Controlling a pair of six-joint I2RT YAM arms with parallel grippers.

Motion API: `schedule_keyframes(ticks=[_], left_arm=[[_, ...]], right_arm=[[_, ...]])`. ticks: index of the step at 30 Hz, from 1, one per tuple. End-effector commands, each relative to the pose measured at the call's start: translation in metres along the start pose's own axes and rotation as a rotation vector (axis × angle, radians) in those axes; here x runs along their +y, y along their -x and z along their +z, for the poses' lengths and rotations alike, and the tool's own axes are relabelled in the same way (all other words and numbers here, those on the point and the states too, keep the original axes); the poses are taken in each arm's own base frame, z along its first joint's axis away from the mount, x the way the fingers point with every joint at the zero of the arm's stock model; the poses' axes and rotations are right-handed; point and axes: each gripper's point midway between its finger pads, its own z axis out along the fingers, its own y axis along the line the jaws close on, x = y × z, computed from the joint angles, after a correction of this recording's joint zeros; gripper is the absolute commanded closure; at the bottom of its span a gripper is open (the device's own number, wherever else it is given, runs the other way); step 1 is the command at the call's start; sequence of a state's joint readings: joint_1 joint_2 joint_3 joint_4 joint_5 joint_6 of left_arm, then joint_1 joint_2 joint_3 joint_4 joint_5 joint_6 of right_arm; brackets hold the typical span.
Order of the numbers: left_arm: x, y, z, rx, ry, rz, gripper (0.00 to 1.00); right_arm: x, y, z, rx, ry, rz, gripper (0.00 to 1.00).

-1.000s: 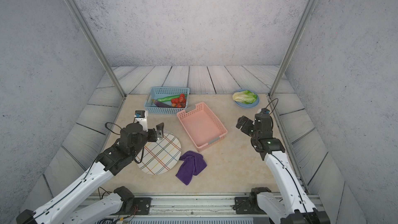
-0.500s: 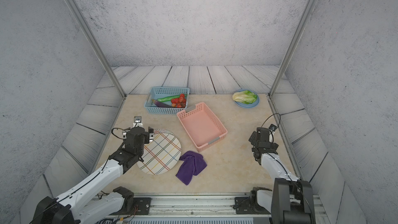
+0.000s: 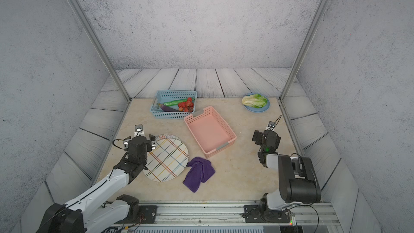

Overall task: Wipe the wet plate dry
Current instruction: Reset both arms

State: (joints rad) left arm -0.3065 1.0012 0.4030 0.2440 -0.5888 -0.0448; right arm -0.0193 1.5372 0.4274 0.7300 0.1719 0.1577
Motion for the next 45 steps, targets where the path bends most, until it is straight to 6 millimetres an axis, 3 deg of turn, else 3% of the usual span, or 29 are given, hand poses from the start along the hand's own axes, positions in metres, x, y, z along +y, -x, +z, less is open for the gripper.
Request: schedule_keyframes(ticks=[1,5,10,19,23,45], left_arm=[[0.003,0.009,0.002,-0.044,-0.005,-0.027,0.01],[0.01,0.005,0.013,-0.028,0.018,-0.048,0.01],[0.014,-0.021,0.044,0.044,0.021,-0.052,0.01],[0.001,-0.014,0.083,0.032,-0.182,-0.182,0.01],[-0.009,-0.029,0.097,-0.006,-0.2,-0.176,0.01],[-0.014,-0.031,0.097,0.02,-0.225,-0.153,0.01]], right_arm=[[0.014,0.011,-0.001,-0.026,0.063,-0.058,0.01],[0.014,0.014,-0.002,-0.093,0.074,-0.056,0.01],[0.015,0.015,-0.002,-0.077,0.069,-0.062,0.01],[0.016,0.016,-0.003,-0.114,0.072,-0.059,0.01],[0.016,0.016,-0.003,-0.111,0.073,-0.06,0.01],[0.015,0.016,-0.003,-0.109,0.071,-0.06,0.01]])
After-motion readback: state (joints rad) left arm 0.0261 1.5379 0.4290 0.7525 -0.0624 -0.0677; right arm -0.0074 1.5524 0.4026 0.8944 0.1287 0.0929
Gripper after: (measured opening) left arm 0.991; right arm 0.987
